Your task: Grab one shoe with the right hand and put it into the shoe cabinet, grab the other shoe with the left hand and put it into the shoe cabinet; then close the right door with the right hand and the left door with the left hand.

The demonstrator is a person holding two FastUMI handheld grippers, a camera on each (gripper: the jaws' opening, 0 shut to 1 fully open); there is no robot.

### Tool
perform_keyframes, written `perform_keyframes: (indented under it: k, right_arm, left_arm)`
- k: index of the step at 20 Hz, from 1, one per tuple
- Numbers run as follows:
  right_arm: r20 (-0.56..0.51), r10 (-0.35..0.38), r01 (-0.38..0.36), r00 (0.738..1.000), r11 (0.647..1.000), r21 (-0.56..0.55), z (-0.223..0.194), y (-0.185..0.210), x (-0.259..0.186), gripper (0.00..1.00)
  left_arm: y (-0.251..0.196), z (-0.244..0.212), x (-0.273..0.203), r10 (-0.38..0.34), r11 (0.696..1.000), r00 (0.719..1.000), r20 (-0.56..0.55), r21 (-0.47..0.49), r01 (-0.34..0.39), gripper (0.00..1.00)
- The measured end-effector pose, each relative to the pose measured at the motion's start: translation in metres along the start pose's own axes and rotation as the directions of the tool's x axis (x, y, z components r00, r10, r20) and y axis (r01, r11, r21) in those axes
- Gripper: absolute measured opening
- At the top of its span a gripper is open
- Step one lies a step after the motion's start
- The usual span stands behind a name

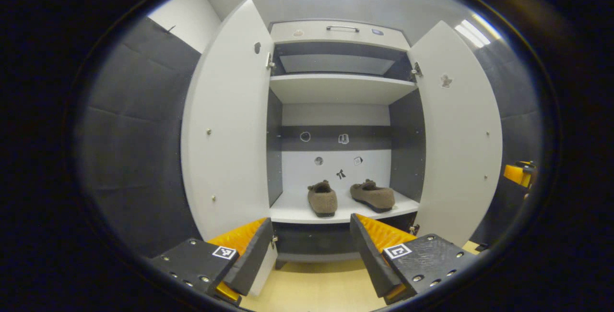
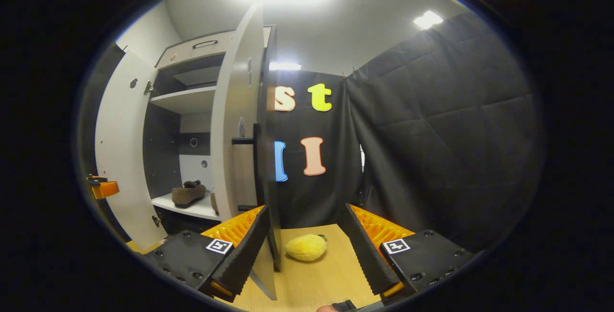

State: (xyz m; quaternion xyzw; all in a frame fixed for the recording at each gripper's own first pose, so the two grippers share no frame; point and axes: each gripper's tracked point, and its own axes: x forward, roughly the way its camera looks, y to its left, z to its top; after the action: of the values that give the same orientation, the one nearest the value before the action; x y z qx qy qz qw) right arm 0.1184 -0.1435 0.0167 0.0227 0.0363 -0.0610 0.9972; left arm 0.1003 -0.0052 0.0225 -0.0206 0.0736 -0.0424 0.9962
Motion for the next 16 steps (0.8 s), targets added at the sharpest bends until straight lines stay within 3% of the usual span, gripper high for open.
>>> perform_keyframes:
  k: [6,7,8,13,14,16]
  right_arm:
    - [0.024,-0.157,0.157,0.987,0.987,0.023,0.021,-0.018,0.026,0.96]
    - [0.023,-0.167,0.166,0.986,0.986,0.028,0.022,-0.016,0.03,0.92]
    - [0.019,-0.175,0.175,0.984,0.984,0.028,0.021,-0.016,0.03,0.97]
    - [0.016,-0.233,0.234,0.972,0.972,-0.038,0.023,-0.001,0.038,0.96]
    - [0.015,-0.24,0.241,0.971,0.969,-0.05,0.024,0.001,0.037,0.92]
    - [0.01,-0.235,0.235,0.972,0.97,-0.059,0.025,0.009,0.034,0.96]
  left_arm:
    - [0.062,-0.011,-0.039,0.093,0.995,0.996,-0.013,-0.02,-0.093,0.95]
    - [0.074,-0.011,-0.042,0.105,0.994,0.994,-0.013,-0.022,-0.106,0.95]
    - [0.085,-0.01,-0.046,0.119,0.993,0.993,-0.01,-0.024,-0.119,0.94]
    - [0.144,-0.002,-0.054,0.187,0.982,0.982,0.014,-0.034,-0.187,0.94]
    - [0.155,0.0,-0.055,0.197,0.98,0.98,0.018,-0.034,-0.197,0.94]
    - [0.174,0.003,-0.053,0.211,0.977,0.977,0.023,-0.034,-0.211,0.95]
